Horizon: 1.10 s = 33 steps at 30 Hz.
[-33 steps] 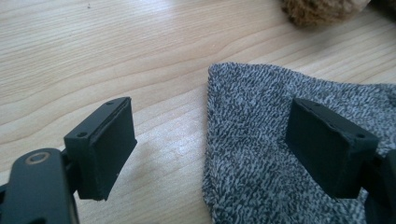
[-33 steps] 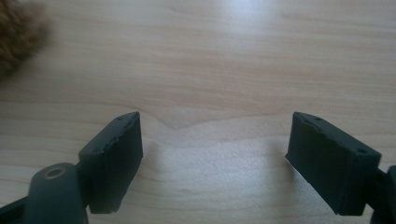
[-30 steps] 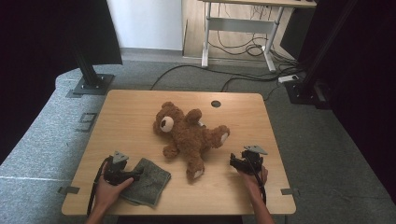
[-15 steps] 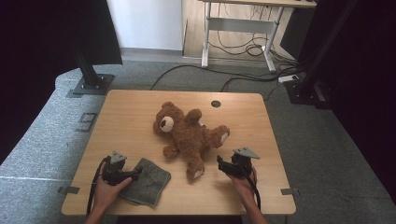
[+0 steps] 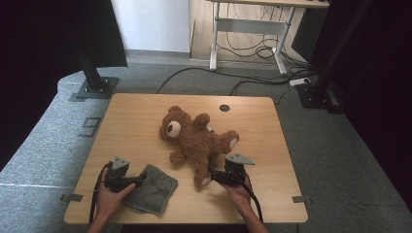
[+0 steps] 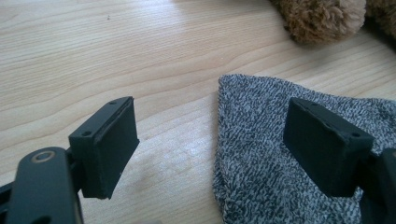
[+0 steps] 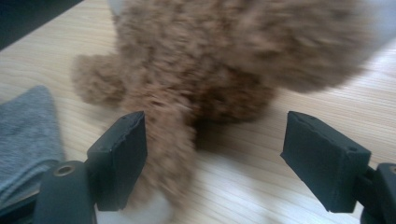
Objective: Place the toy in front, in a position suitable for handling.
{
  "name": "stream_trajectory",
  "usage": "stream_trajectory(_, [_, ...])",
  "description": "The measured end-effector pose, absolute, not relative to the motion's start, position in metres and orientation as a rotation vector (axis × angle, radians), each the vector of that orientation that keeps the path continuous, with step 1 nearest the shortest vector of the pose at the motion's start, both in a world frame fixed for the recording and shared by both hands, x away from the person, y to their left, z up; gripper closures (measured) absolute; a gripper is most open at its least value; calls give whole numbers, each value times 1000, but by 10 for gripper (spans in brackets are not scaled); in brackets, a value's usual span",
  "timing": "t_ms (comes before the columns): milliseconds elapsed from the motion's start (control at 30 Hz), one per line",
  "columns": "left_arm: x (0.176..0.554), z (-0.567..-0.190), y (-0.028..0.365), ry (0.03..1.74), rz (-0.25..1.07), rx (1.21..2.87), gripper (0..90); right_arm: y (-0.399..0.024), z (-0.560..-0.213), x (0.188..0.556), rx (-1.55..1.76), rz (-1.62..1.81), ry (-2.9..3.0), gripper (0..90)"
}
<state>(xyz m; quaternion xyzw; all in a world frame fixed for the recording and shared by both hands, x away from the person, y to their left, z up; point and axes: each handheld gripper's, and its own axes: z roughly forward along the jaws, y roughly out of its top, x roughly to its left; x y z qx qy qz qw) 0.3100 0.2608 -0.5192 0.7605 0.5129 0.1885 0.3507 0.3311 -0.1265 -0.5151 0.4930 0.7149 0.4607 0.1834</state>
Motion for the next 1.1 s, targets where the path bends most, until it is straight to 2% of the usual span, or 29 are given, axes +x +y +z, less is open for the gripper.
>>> stream_trajectory(367, [310,-518,265,1333,479,1963,179,-82,-522,344,1315,1269,2129,241])
stream_trajectory(567, [309,-516,274,1355,470,1938,185,-70,-529,347,1300,1229,2162,268])
stream_trajectory(733, [310,-517,275,1361,468,1941,186,-71,-533,347,1267,1184,2157,485])
stream_trajectory(767, [310,-517,275,1361,468,1941,186,-71,-533,347,1267,1184,2157,485])
stream_trajectory(800, [309,-517,275,1358,468,1942,186,-74,-533,347,1273,1189,2161,545])
stream_trajectory(900, [309,-517,275,1359,470,1937,186,-78,-532,346,1256,1178,2169,588])
stream_trajectory(1100, [309,-517,279,1368,467,1927,187,-95,-530,342,1232,1146,2179,613])
